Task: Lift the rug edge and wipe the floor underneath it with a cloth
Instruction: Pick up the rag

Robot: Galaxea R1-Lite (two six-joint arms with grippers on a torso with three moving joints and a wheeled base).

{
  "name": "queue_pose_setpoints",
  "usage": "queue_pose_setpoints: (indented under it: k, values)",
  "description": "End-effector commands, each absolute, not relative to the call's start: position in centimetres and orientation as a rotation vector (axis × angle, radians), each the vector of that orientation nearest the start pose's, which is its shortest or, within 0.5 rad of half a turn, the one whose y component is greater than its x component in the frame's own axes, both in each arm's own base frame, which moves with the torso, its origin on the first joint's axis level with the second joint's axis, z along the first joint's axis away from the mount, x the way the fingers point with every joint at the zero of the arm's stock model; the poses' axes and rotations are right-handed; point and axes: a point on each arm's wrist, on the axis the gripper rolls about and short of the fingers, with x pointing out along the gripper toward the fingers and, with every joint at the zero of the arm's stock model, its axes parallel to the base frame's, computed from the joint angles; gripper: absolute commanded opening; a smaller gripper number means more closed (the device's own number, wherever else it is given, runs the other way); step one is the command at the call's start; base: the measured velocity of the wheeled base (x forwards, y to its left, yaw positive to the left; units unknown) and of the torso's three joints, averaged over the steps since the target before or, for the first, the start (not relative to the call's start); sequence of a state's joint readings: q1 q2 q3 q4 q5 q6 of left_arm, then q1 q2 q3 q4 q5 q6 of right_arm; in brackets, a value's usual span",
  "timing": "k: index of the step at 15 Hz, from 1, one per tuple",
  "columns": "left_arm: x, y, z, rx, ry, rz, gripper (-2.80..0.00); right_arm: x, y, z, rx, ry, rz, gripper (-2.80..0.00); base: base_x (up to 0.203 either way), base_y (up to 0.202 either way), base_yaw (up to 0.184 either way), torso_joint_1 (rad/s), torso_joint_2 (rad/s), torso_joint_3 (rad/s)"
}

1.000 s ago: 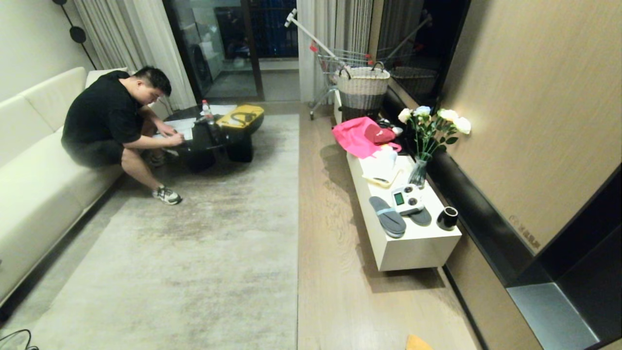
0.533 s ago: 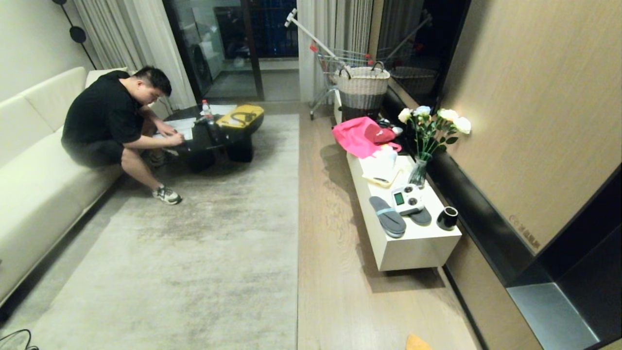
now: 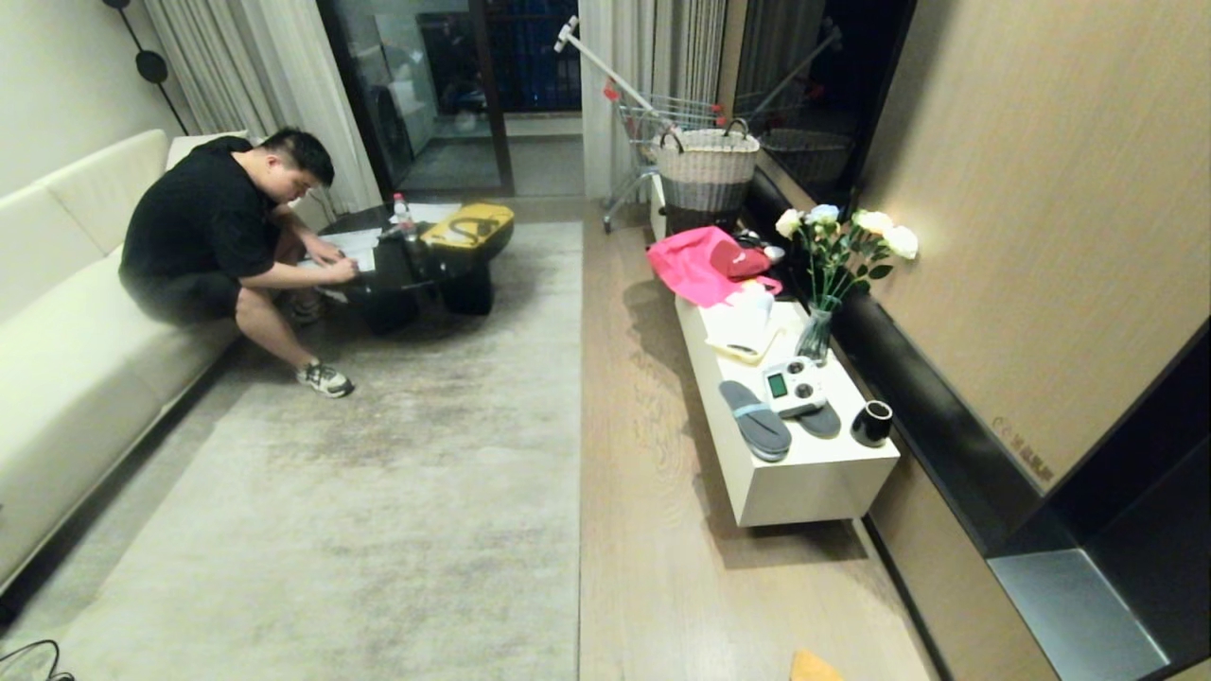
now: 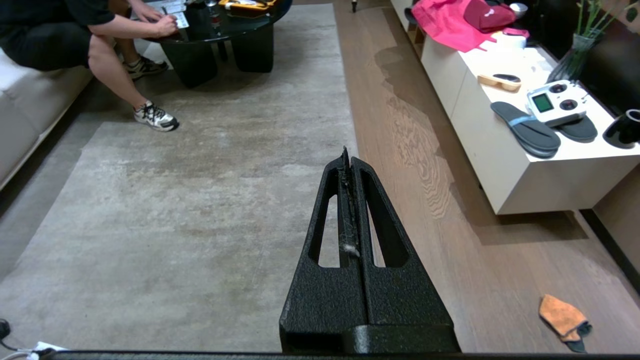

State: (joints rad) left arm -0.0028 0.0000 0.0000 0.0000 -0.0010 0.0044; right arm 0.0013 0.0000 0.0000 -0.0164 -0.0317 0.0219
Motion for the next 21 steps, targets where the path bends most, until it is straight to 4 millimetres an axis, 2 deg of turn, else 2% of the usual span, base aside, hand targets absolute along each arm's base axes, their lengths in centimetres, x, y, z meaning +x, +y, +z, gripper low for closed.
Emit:
queue_pose_setpoints:
  k: [1,21]
  values:
    - [-2.28,0.01,7.55,0.005,0.000,-0.003,-2.80,-2.27,-0.08,7.72,0.023,-0.016,-0.031,-2.80,0.000,0.000,0.000,-0.052,0.15,0.078]
    - [-2.28,0.01,7.55,0.005,0.000,-0.004,-2.80,-2.26,-0.12,7.76,0.099,-0.019,-0.047,-2.80,0.000,0.000,0.000,-0.115,0.27,0.153]
